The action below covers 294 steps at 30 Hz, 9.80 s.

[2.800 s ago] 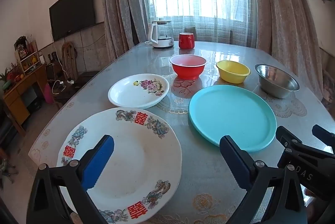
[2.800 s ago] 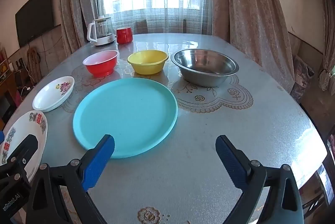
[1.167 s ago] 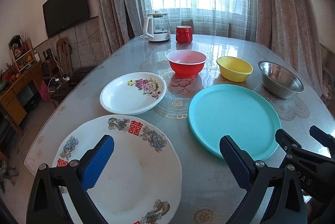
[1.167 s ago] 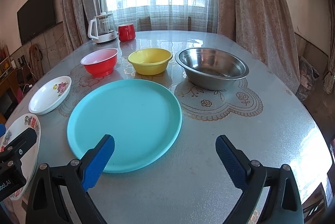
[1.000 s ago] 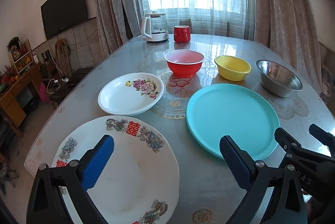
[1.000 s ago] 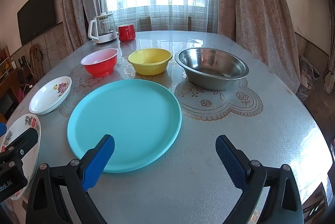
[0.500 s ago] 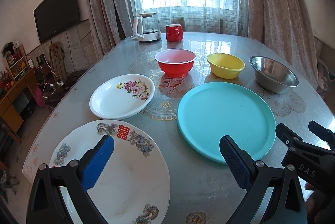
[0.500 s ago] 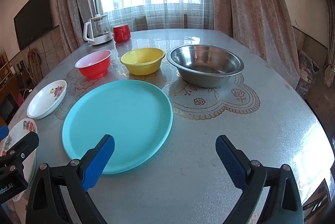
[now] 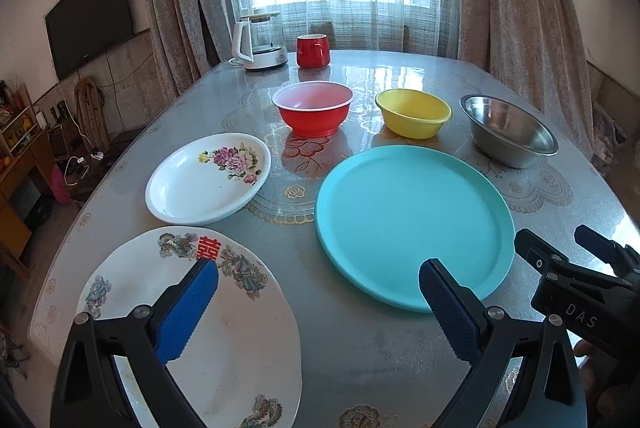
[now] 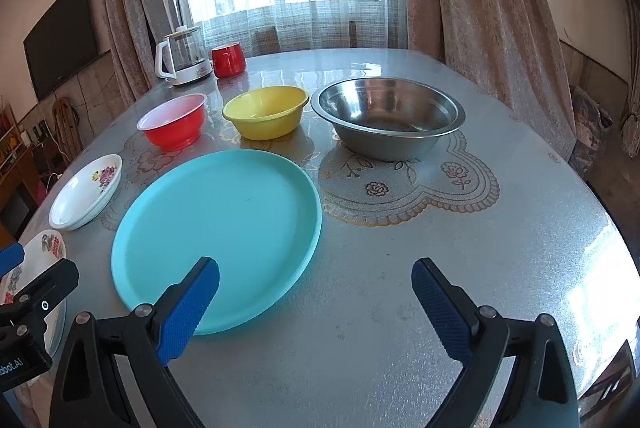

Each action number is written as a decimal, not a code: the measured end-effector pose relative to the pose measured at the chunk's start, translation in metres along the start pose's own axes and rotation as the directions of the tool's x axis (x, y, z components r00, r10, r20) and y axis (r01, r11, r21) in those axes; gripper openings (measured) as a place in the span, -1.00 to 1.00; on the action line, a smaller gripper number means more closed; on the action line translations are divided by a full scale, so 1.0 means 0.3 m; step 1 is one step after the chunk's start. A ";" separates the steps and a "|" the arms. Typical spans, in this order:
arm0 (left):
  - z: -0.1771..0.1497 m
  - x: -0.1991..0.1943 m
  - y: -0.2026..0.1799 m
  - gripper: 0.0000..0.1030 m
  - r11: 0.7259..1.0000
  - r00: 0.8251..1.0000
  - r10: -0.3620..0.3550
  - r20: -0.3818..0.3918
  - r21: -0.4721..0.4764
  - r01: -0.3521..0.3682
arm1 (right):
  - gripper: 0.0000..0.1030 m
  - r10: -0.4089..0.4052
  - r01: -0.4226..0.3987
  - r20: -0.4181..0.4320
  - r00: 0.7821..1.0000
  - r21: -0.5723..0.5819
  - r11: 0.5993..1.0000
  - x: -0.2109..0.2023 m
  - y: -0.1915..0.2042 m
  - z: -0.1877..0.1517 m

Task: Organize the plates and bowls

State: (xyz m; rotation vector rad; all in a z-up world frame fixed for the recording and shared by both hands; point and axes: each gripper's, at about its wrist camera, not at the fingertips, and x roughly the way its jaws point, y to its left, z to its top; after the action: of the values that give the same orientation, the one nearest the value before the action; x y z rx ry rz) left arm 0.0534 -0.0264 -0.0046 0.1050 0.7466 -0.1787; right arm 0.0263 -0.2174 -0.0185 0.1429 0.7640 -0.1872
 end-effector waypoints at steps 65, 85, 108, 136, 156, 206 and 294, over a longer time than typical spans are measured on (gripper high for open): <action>0.081 0.258 -0.040 -0.78 0.985 0.935 -0.168 -0.312 -0.013 0.173 | -0.73 0.209 -0.210 -0.204 0.956 0.019 0.978 0.161 -0.173 0.044; 0.024 0.208 -0.058 -0.73 0.988 0.945 -0.152 -0.289 -0.010 0.156 | -0.52 0.137 -0.156 -0.212 0.968 -0.076 0.985 0.126 -0.141 0.013; 0.027 0.079 0.034 -0.61 0.988 0.981 -0.150 -0.126 -0.063 0.143 | -0.36 0.135 -0.136 -0.112 0.984 -0.002 0.991 0.087 -0.142 0.083; 0.039 -0.016 0.373 -0.33 0.977 0.997 -0.072 -0.027 -0.202 0.065 | -0.33 0.521 -0.563 -0.304 0.797 -0.065 0.824 0.141 0.374 0.198; 0.077 0.132 0.777 -0.29 0.911 0.990 -0.043 -0.132 -0.412 -0.015 | -0.33 0.533 -0.566 -0.380 0.756 0.030 0.824 0.320 0.640 0.302; 0.232 0.493 0.752 -0.68 0.949 0.944 -0.195 -0.266 -0.293 0.113 | -0.64 0.469 -0.528 -0.469 0.748 0.006 0.849 0.552 0.733 0.295; 0.189 0.151 0.215 -0.66 0.962 0.951 -0.266 -0.155 -0.107 0.252 | -0.75 0.482 -0.456 -0.277 0.831 0.155 0.876 0.190 0.196 0.270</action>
State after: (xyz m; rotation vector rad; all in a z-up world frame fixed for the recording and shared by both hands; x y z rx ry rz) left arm 0.1366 0.0222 0.0077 -0.0624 0.9350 -0.3915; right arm 0.1340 -0.1827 0.0030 0.4431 1.0092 0.2839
